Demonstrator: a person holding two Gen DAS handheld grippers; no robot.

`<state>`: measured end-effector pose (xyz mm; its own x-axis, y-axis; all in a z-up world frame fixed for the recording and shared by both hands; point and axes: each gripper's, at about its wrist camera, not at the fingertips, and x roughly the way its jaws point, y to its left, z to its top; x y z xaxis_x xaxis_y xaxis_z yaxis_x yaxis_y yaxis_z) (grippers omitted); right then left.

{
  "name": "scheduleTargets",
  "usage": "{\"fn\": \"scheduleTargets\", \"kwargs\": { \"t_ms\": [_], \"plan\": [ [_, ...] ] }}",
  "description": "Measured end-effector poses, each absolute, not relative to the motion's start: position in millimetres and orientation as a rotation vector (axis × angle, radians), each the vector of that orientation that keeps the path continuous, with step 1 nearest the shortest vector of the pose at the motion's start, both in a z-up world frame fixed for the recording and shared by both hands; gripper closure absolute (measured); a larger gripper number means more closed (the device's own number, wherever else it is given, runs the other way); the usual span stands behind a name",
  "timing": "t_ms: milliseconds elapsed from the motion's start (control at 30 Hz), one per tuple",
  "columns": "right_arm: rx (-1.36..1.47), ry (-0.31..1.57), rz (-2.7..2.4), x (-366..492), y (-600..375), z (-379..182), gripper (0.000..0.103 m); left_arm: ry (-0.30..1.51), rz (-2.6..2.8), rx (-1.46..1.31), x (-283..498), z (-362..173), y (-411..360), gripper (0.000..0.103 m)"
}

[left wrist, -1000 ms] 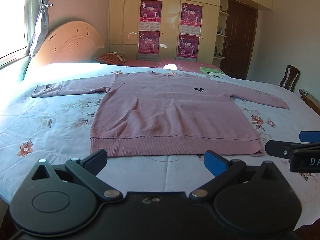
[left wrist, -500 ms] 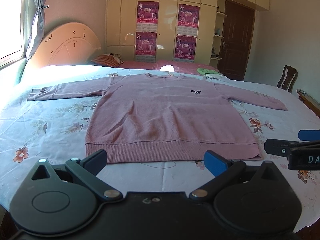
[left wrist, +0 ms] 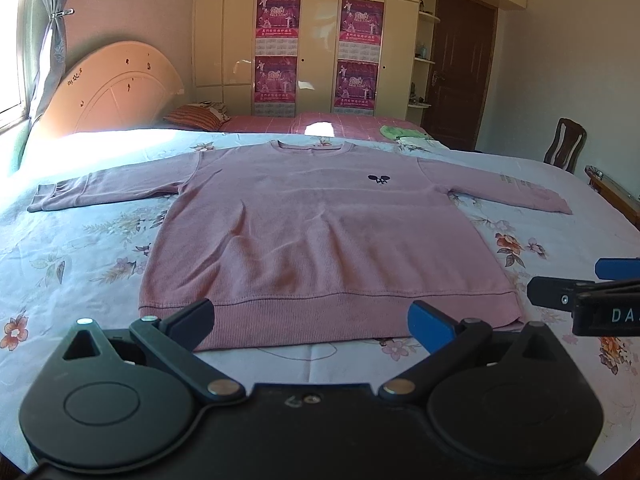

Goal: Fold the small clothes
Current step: 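Move the right gripper to the sweatshirt sleeve cuff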

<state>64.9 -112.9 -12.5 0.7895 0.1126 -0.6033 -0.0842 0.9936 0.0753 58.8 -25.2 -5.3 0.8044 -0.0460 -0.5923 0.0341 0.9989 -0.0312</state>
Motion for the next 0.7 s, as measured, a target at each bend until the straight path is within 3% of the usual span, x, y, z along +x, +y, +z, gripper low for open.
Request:
{"fn": "scheduleTargets", "kwargs": {
  "t_ms": [700],
  "plan": [
    [0.014, 0.628, -0.092, 173.2, -171.9, -30.7, 0.000, 0.701, -0.058, -0.018, 188.3, -19.8, -40.5, 0.000]
  ]
}}
